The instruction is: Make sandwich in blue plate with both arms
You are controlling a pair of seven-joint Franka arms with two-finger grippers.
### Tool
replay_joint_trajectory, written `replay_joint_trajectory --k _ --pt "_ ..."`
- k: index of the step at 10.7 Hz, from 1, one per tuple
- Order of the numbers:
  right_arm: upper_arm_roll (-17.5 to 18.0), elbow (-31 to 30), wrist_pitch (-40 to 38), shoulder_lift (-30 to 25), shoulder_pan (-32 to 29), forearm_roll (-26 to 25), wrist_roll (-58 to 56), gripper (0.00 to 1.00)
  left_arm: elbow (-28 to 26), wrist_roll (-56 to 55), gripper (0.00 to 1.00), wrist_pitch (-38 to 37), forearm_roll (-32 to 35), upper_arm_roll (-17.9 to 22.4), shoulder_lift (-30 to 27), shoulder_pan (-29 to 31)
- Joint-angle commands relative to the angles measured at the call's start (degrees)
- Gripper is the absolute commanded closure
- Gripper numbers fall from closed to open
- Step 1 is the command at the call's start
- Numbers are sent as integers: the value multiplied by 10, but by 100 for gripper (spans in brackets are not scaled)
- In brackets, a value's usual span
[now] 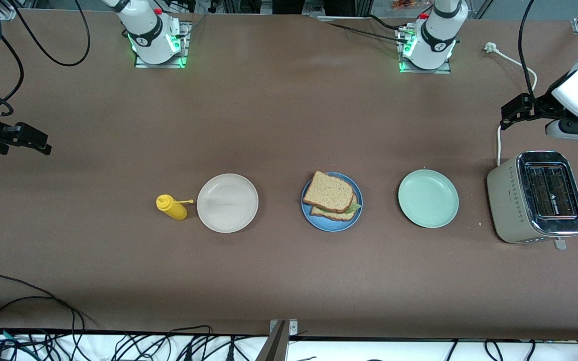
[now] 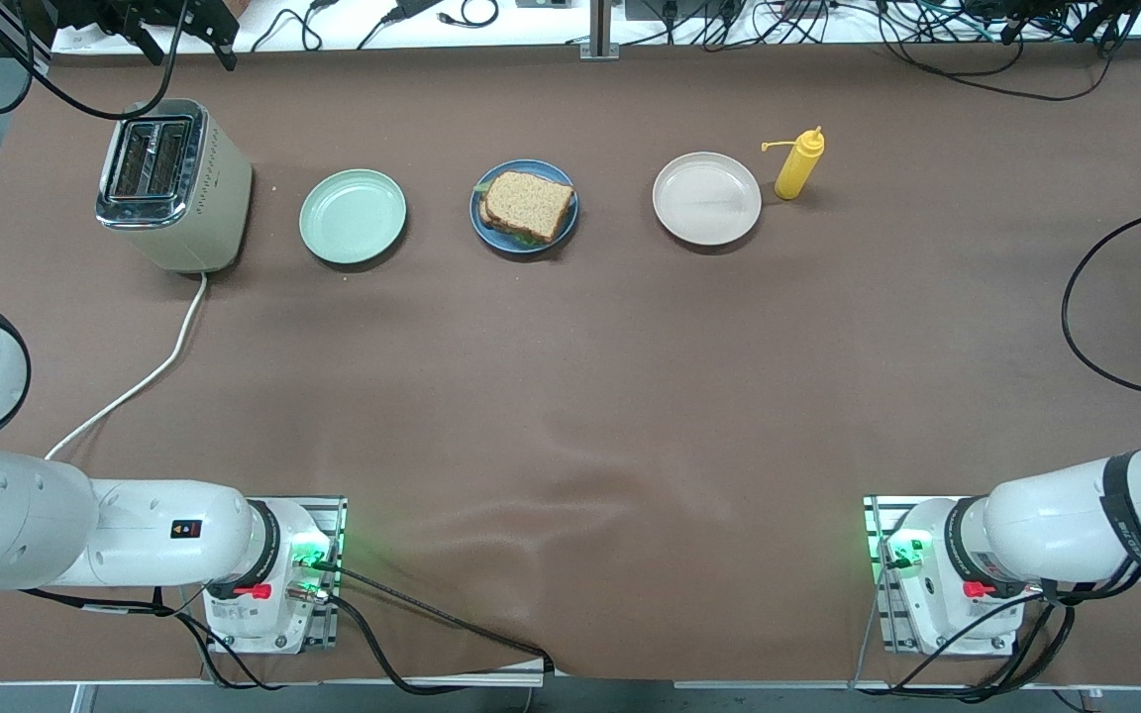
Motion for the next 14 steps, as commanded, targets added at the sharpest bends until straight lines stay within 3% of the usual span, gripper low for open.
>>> replay_joint_trajectory --k 1,6,14 --pt "0 6 -12 -5 -3 3 -3 0 20 11 0 -21 4 0 7 -6" --pt "1 6 -12 -4 -3 3 -2 0 21 6 0 -21 5 -23 7 -7" --pt "1 6 -12 -4 -2 3 -2 0 21 7 0 -22 5 -23 7 -6"
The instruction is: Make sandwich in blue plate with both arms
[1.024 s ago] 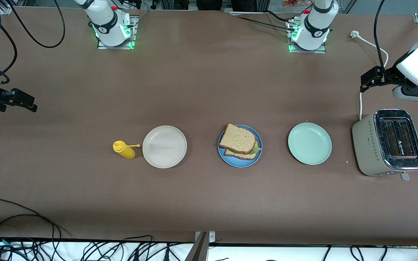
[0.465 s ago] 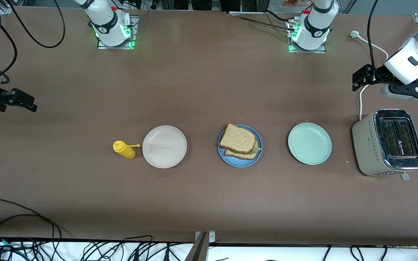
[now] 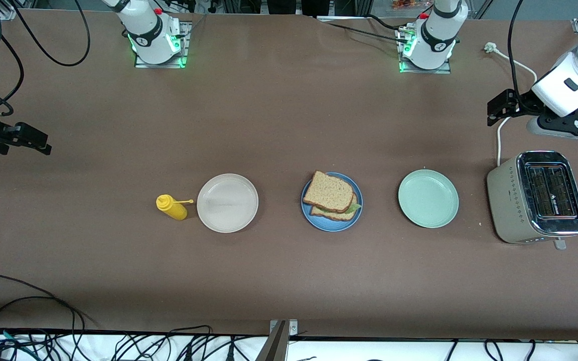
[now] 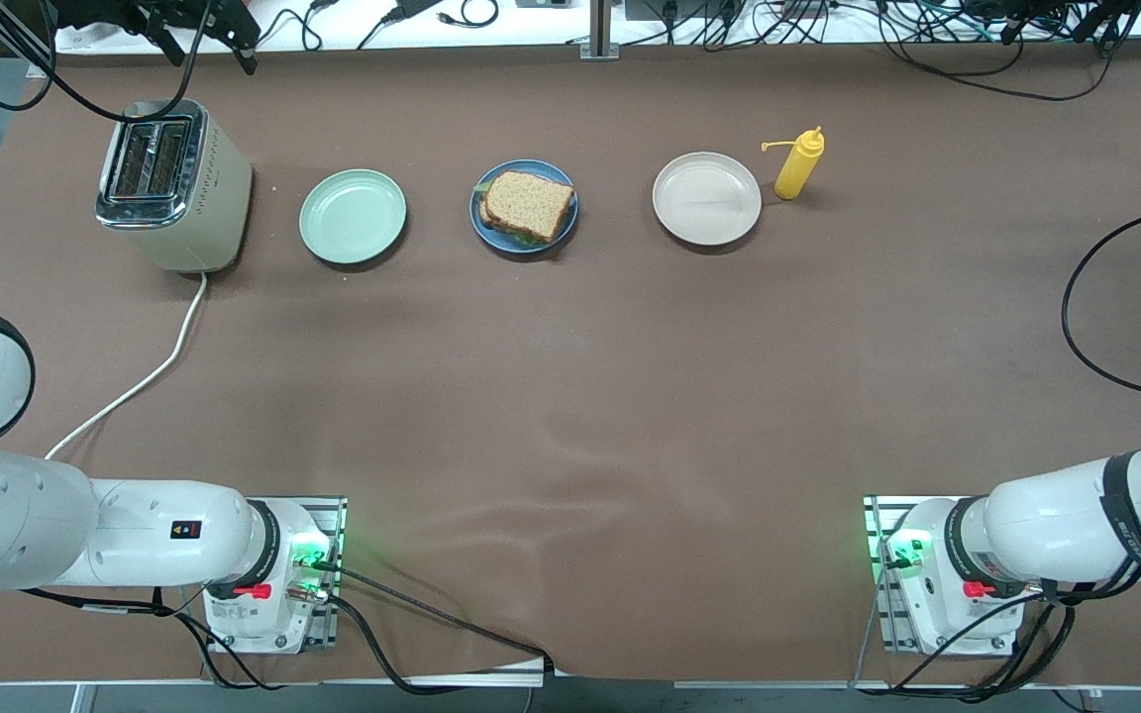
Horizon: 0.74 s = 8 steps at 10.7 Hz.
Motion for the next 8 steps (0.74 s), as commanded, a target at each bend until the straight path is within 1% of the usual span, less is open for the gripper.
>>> replay_joint_trajectory --k 1,3,8 --pt "1 6 -11 -3 -2 3 -2 0 20 6 0 -15 5 0 7 -2" --pt "0 6 -11 -4 -2 3 -2 0 20 6 0 -15 5 -9 7 -3" --pt "0 6 -11 -5 -2 4 -2 0 21 6 0 -15 5 -9 7 -3"
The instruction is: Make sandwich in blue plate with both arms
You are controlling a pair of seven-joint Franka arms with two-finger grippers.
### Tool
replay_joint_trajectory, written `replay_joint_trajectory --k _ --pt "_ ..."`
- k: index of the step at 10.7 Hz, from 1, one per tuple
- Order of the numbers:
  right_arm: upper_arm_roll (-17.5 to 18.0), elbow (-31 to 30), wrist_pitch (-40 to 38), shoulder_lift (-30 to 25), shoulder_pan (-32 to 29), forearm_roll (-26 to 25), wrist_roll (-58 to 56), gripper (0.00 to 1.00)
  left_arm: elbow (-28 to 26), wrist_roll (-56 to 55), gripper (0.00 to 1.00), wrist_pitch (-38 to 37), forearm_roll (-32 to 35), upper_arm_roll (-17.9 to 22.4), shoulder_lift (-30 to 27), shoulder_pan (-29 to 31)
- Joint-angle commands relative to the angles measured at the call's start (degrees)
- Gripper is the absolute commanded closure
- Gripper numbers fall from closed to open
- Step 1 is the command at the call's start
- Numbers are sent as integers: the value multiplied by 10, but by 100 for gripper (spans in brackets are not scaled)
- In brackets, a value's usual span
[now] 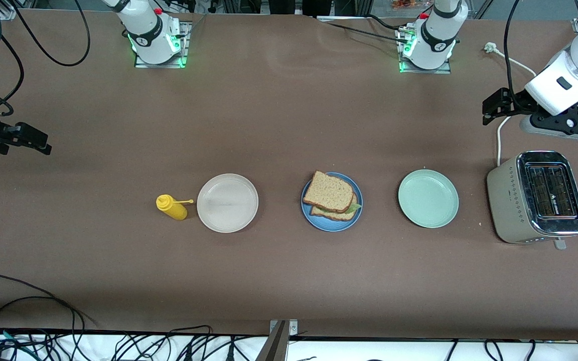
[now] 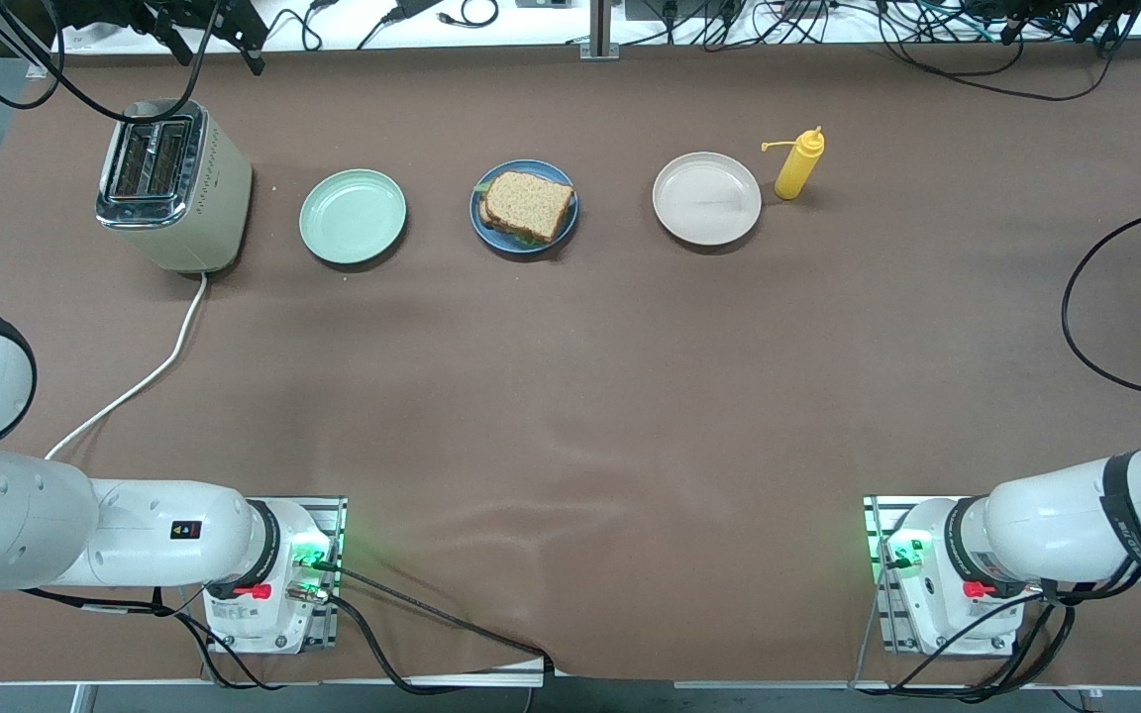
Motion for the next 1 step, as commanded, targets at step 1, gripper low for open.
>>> replay_joint_trajectory --k 1 --pt "0 6 -11 -4 -2 5 -2 0 19 6 0 -16 5 0 7 -1"
